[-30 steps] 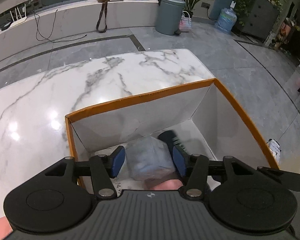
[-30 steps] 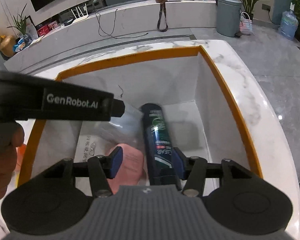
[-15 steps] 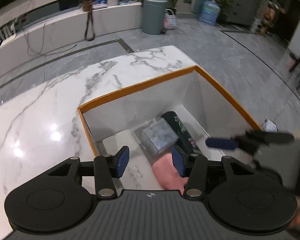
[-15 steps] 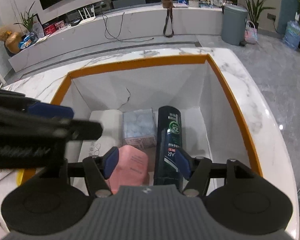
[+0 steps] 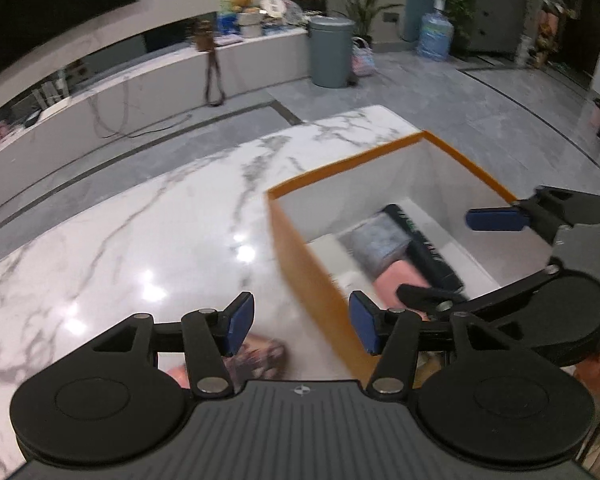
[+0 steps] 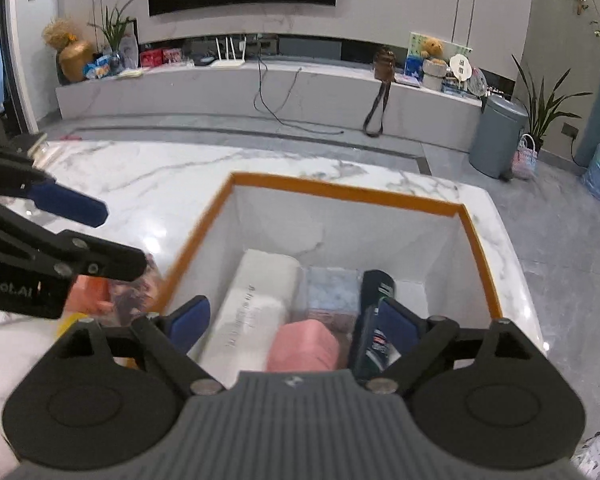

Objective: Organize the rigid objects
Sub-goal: 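Move both tools back over the remaining table items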

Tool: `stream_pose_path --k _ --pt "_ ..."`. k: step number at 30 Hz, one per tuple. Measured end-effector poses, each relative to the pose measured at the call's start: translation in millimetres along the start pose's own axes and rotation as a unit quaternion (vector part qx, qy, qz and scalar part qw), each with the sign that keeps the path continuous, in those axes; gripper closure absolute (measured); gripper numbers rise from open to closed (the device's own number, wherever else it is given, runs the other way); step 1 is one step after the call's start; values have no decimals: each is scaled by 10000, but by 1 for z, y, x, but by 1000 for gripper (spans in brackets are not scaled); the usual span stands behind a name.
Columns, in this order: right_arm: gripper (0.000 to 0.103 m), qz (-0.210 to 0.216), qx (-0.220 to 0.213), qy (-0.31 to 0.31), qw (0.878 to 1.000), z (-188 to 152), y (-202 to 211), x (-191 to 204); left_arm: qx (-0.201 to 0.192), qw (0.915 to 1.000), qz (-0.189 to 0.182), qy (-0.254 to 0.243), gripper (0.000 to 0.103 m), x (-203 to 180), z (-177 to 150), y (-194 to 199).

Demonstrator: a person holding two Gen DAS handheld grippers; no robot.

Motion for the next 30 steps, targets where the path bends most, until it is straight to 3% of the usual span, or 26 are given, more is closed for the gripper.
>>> stream_pose_path --k 5,15,23,30 --pt "13 172 -150 -50 9997 6 13 22 -126 9991 -3 413 39 22 -15 20" --pt "14 712 -488 416 9954 6 27 86 -368 9979 116 520 41 61 -49 51" --pt "14 1157 -211 770 9901 4 17 134 -672 9951 393 611 44 84 -81 61" --pt "22 1307 349 859 9871 -1 -9 159 -482 9939 531 839 44 109 -102 56"
Point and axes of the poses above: each gripper's, at about its wrist camera, not at the fingertips, and y roughly against the way its jaws point, x to its left, z to its top, the point moved 1 cm from there along -y, roughly the way its jaws point, and after that the axes turned 2 degrees about -z, right-handed, at the moved point
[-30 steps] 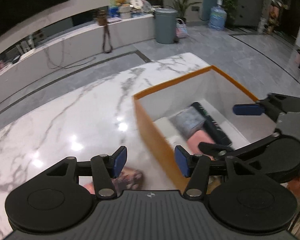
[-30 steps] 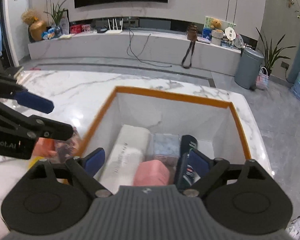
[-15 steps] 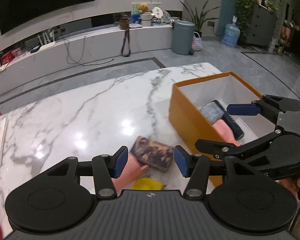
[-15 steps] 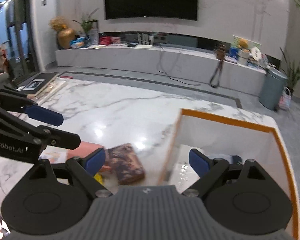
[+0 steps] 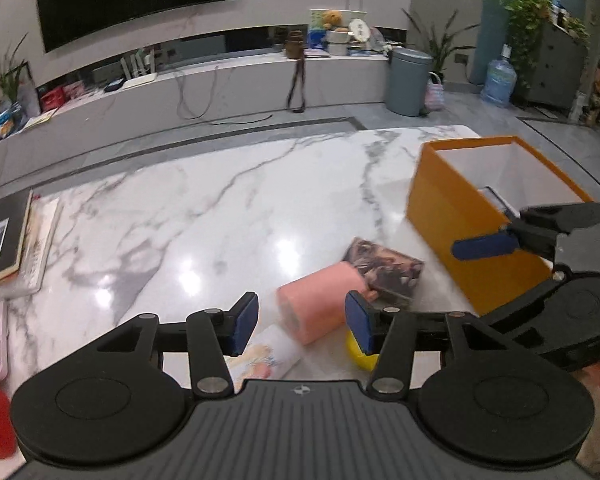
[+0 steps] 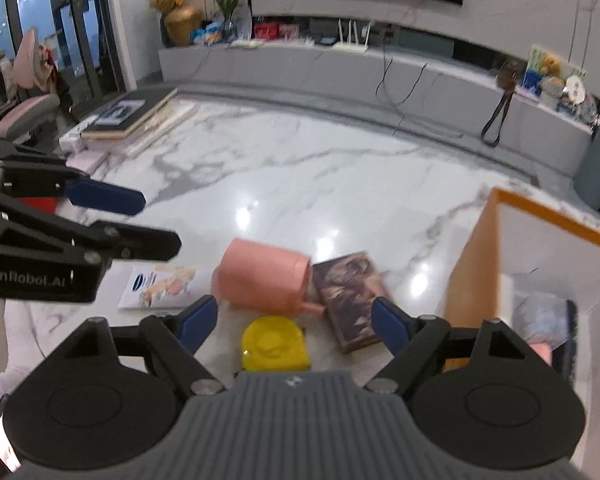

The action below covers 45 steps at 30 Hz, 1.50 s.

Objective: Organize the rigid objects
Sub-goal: 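Move both tools back over the remaining table items, then grasp the white Vaseline bottle with the left tool while the right tool grasps the yellow tape measure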

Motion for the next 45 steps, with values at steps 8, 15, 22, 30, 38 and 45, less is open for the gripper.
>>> stream_pose_path --k 8,15,22,30,38,45 --pt "24 80 499 30 9987 -3 -36 16 404 9945 -207 -945 39 15 -25 -19" --pt "24 3 744 -25 9972 -9 -58 20 772 9876 -121 -1359 29 31 -47 -47" --pt "23 -56 929 -131 9956 -19 -72 20 908 9854 -158 -1428 24 37 -51 -67" --pt "24 -60 1020 -96 9947 -29 -81 20 1081 9849 -212 -1338 27 42 -57 -87" --pt "35 -114 996 23 9950 -35 -80 24 1193 9888 -428 -783 45 38 -66 -78" --pt "42 -72 954 152 9953 -44 -70 32 1365 9880 -453 -564 45 26 -80 -62"
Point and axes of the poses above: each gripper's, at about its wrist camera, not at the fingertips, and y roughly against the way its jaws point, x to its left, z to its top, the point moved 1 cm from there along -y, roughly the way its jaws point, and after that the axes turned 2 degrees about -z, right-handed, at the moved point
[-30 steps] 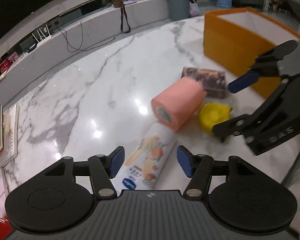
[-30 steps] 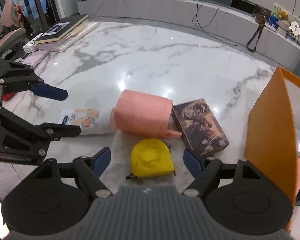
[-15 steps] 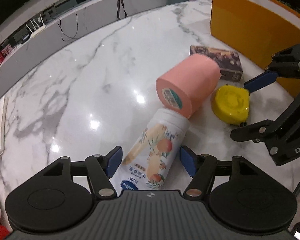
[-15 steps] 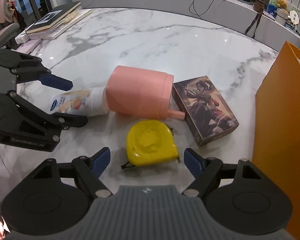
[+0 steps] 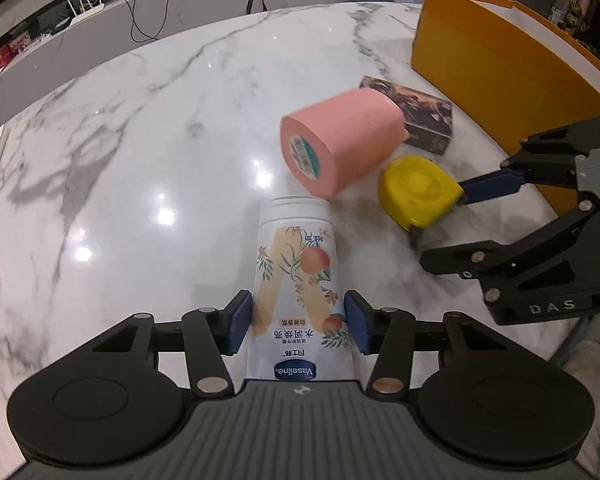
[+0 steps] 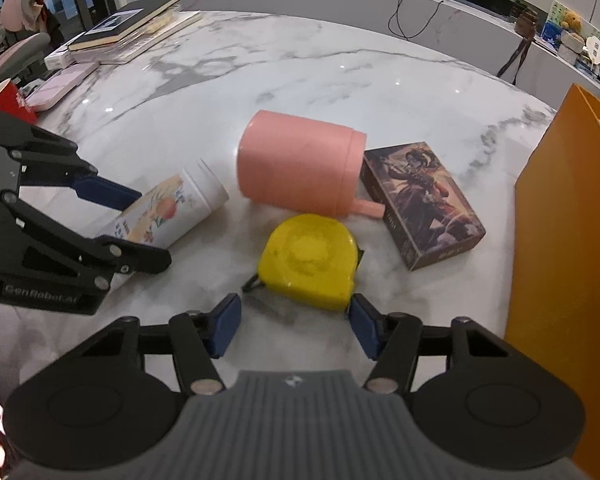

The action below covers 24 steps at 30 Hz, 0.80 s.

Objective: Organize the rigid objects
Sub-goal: 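Grasp the white Vaseline bottle with the left tool while the right tool grasps the yellow tape measure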

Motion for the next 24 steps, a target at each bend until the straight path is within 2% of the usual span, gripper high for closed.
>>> stream_pose_path --k 3,6,10,16,24 --pt "41 -3 -21 34 10000 -2 1 2 -60 9999 80 54 43 -4 -5 2" --pt "38 78 -71 -68 9999 -1 2 0 -283 9993 243 31 42 -8 -6 2" --pt "28 -79 -287 -196 9994 6 5 -5 -389 9989 249 125 39 -10 -2 -2" --pt "28 41 -373 -748 9965 18 -1 -16 -504 9978 313 306 38 -8 3 -7" --pt "32 -53 -283 -851 9960 19 -13 -16 -598 9967 494 222 37 -16 7 -10"
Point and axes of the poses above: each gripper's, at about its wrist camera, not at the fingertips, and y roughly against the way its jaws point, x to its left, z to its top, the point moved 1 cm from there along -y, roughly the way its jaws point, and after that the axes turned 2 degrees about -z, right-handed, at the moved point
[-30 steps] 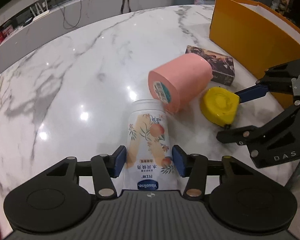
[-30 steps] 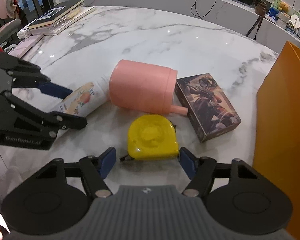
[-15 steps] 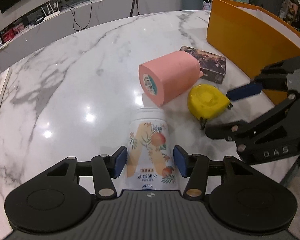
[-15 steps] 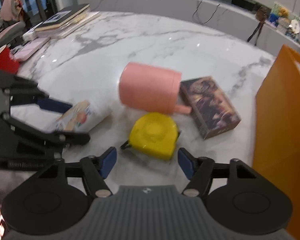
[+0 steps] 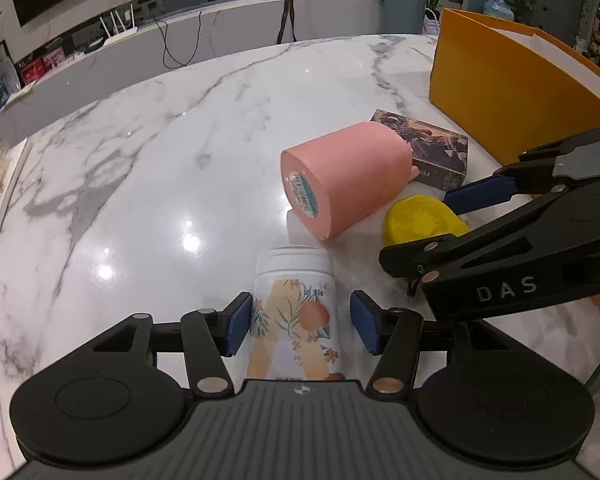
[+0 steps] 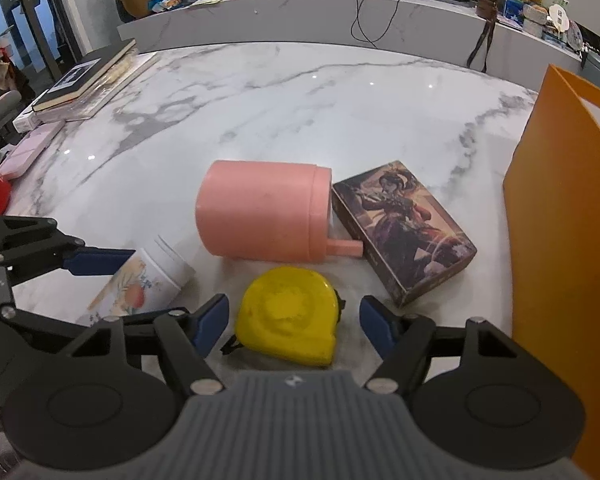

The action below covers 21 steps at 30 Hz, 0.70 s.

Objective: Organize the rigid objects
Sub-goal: 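Grasp the white Vaseline bottle with the left tool while the right tool grasps the yellow tape measure, then carry the white bottle with the left tool while the right tool carries the tape measure to the orange box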

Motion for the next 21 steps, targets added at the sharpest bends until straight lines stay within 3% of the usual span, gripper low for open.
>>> stream_pose_path --k 3,6,15,21 --pt "33 -20 -33 20 10000 -2 0 0 -31 10000 25 -27 41 -2 -1 1" --pt "43 23 -66 46 10000 -3 1 1 -38 9999 -93 60 52 -3 -2 3" --pt "47 -9 -44 87 10000 -9 8 -1 26 9998 18 193 53 -8 -5 8" --pt "47 -26 -46 112 9999 -14 15 -1 -4 9980 -14 636 53 2 -9 14"
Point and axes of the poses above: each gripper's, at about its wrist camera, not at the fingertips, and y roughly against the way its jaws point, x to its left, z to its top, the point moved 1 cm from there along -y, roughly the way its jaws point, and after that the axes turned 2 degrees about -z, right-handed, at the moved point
